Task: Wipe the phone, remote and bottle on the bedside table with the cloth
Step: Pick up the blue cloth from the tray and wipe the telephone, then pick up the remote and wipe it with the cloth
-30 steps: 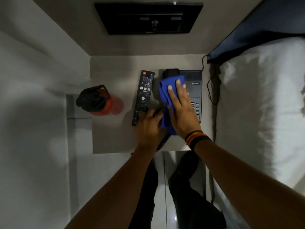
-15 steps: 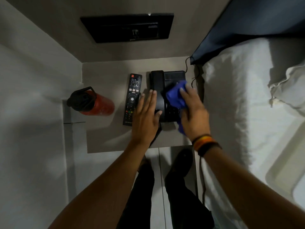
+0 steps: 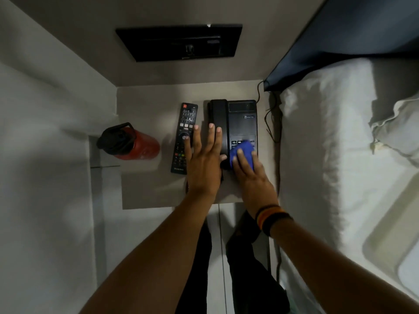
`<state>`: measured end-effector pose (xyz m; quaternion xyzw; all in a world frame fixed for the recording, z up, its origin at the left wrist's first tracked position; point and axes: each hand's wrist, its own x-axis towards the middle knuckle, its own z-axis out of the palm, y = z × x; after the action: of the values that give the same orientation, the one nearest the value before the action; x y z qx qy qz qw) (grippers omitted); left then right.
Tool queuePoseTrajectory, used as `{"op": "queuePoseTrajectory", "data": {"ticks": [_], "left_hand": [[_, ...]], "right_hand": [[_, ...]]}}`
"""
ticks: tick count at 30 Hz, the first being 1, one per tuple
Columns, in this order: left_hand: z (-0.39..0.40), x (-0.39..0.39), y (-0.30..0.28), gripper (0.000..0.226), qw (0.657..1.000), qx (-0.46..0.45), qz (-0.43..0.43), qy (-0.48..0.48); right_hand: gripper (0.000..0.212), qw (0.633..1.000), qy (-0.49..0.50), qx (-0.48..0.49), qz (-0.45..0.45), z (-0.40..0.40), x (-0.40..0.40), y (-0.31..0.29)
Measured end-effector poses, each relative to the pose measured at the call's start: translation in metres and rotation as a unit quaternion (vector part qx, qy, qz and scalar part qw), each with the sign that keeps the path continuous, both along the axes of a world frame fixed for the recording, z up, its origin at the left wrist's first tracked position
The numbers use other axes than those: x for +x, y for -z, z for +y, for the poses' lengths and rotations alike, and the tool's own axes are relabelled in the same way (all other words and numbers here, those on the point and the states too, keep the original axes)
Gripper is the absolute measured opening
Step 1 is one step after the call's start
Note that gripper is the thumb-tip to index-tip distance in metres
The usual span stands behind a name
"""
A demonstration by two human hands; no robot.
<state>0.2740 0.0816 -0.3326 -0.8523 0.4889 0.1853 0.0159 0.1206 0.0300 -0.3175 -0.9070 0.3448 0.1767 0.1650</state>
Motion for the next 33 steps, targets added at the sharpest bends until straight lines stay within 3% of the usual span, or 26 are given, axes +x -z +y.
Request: {"op": "queuePoseTrajectory", "data": {"ticks": [3, 5, 8, 11, 14, 18, 20, 23, 25, 27, 30, 33], "left_hand": [[-0.001, 0.003, -0.002, 0.077, 1.0, 0.009, 0.007, 0.006], [0.003, 0.005, -0.003, 0.071, 0.997, -0.04, 0.06, -0.008], [0.017, 0.015, -0.006, 0.058, 0.975, -0.141, 0.116, -0.124], [0.035, 0.029, -0.003, 0.067, 0.961, -0.104, 0.076, -0.245], [0.041, 0.043, 0.006, 0.072, 0.965, -0.009, 0.075, -0.251], [0.034, 0.064, 0.013, 0.056, 0.92, -0.081, 0.198, -0.329], [0.038, 0.065, 0.008, 0.045, 0.874, -0.11, 0.284, -0.38], [0.053, 0.049, -0.018, 0.035, 0.769, -0.146, 0.44, -0.441], [0.069, 0.033, -0.043, 0.024, 0.736, -0.173, 0.494, -0.429], [0.085, 0.019, -0.075, 0.02, 0.727, -0.191, 0.521, -0.405], [0.096, 0.004, -0.11, 0.024, 0.726, -0.229, 0.515, -0.394], [0.105, -0.006, -0.126, 0.03, 0.745, -0.26, 0.481, -0.382]], "right_hand": [[0.078, 0.997, 0.001, 0.063, 0.048, 0.026, -0.022, -0.005], [0.077, 0.987, 0.093, 0.126, 0.037, 0.034, -0.031, -0.015], [0.084, 0.943, 0.257, 0.2, -0.067, 0.034, -0.029, -0.037], [0.071, 0.907, 0.308, 0.227, -0.174, 0.026, -0.015, -0.057], [0.067, 0.912, 0.285, 0.205, -0.211, 0.019, 0.006, -0.068], [0.064, 0.895, 0.288, 0.23, -0.251, 0.008, 0.033, -0.076], [0.062, 0.883, 0.291, 0.232, -0.284, 0.005, 0.041, -0.083], [0.064, 0.87, 0.3, 0.225, -0.321, -0.006, 0.054, -0.096], [0.065, 0.877, 0.286, 0.21, -0.324, -0.017, 0.066, -0.107], [0.066, 0.905, 0.233, 0.187, -0.302, -0.028, 0.082, -0.12], [0.074, 0.958, 0.08, 0.177, -0.212, -0.027, 0.102, -0.13], [0.086, 0.97, 0.037, 0.165, -0.177, 0.003, 0.096, -0.138]]}}
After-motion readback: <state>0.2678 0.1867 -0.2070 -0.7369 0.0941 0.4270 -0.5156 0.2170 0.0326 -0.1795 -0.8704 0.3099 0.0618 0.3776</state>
